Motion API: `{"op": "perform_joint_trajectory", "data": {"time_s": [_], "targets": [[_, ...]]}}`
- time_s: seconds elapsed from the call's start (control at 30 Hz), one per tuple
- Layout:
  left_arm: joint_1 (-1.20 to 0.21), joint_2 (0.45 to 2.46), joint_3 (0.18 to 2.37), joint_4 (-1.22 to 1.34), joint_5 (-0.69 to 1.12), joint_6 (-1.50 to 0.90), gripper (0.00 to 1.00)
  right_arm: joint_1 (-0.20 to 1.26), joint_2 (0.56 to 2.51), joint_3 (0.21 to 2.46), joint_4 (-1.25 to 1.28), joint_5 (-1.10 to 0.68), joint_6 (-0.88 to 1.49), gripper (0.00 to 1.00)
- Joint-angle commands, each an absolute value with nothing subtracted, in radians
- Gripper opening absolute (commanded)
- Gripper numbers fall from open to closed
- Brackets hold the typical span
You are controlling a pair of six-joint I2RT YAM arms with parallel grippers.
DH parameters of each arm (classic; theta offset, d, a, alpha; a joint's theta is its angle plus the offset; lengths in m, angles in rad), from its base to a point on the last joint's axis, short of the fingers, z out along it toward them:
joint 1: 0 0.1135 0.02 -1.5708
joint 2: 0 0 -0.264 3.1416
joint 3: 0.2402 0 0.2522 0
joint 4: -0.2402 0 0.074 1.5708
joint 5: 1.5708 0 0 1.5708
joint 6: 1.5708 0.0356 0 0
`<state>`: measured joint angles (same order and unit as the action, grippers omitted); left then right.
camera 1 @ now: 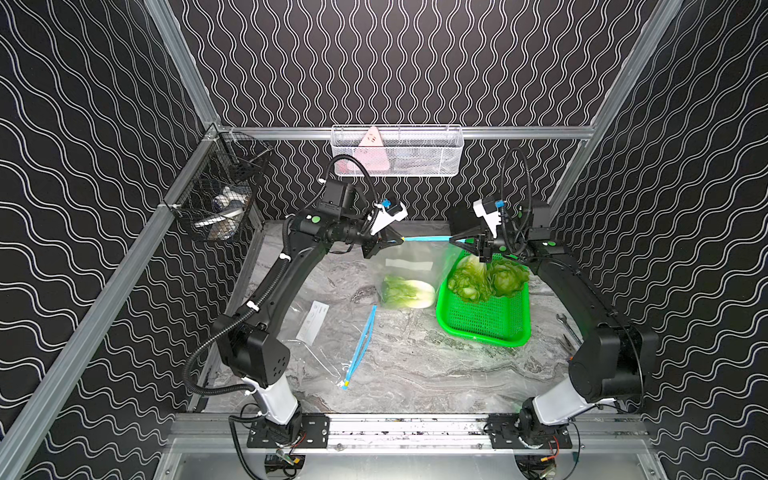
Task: Open the zip-top bag and take out the chinese cabbages
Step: Unzip the zipper on the zipper food storage bag.
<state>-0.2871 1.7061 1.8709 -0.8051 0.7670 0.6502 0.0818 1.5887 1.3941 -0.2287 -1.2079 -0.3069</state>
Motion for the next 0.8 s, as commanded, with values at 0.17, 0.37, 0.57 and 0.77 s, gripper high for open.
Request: {"op": "perform_joint_trajectory", "data": {"time_s": [0.17, 0.37, 0.57, 0.77], "targets": [[-0.228, 1.613, 1.8, -0.884, 0.686, 0.682, 0.0, 0.035, 1.578, 1.382, -0.176, -1.224, -0.289, 0.0], [-0.19, 1.572, 1.759, -0.921, 0.663, 0.69, 0.0, 0.029, 1.572, 1.381, -0.171, -1.236, -0.286, 0.0], [-0.179, 1.549, 1.731, -0.94, 0.66, 0.708, 0.0, 0.031, 1.573, 1.376, -0.153, -1.24, -0.27, 0.0], [-0.179, 1.573, 1.75, -0.942, 0.71, 0.696, 0.0, 0.035, 1.572, 1.389, -0.19, -1.237, -0.294, 0.0]]}}
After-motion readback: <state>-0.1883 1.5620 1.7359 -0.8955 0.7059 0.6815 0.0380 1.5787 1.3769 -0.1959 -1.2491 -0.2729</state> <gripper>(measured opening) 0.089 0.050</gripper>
